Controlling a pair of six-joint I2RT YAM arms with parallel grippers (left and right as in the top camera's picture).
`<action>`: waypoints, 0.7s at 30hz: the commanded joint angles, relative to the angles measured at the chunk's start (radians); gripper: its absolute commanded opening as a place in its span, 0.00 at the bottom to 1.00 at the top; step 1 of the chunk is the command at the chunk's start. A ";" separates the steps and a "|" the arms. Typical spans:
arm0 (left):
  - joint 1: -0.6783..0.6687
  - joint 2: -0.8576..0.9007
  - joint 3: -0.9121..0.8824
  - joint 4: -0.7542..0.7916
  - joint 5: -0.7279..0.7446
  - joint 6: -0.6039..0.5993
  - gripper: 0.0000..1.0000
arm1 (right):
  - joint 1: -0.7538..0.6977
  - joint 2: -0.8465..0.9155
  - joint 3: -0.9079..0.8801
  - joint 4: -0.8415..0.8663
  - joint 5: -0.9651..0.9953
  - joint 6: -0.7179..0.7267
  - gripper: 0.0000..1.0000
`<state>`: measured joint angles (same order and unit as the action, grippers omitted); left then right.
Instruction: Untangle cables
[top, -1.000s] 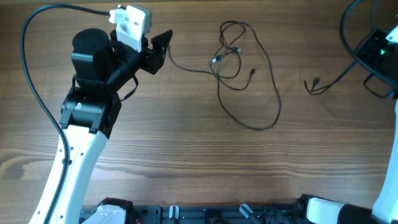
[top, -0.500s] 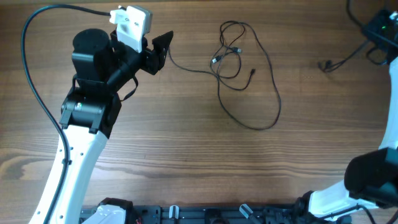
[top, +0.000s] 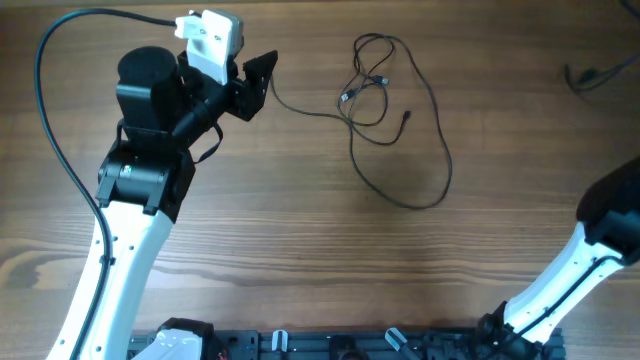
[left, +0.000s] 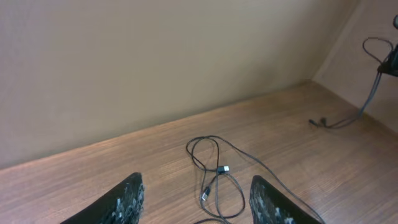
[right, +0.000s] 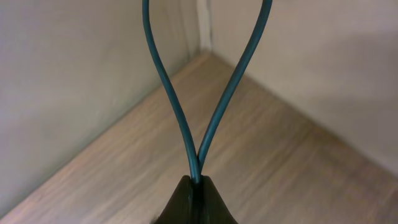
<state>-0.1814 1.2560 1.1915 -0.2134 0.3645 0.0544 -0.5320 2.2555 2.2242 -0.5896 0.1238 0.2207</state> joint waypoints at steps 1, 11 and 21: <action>0.000 -0.018 0.015 -0.017 -0.006 -0.045 0.55 | -0.031 0.045 0.091 0.051 0.016 -0.088 0.04; -0.050 -0.018 0.015 0.000 -0.006 -0.044 0.50 | -0.085 0.123 0.091 0.111 0.079 -0.198 0.04; -0.064 -0.020 0.015 0.019 -0.006 -0.063 0.51 | -0.089 0.193 0.091 0.076 0.034 -0.195 0.05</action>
<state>-0.2424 1.2560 1.1915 -0.1982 0.3645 0.0113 -0.6228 2.4386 2.2951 -0.5179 0.1837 0.0387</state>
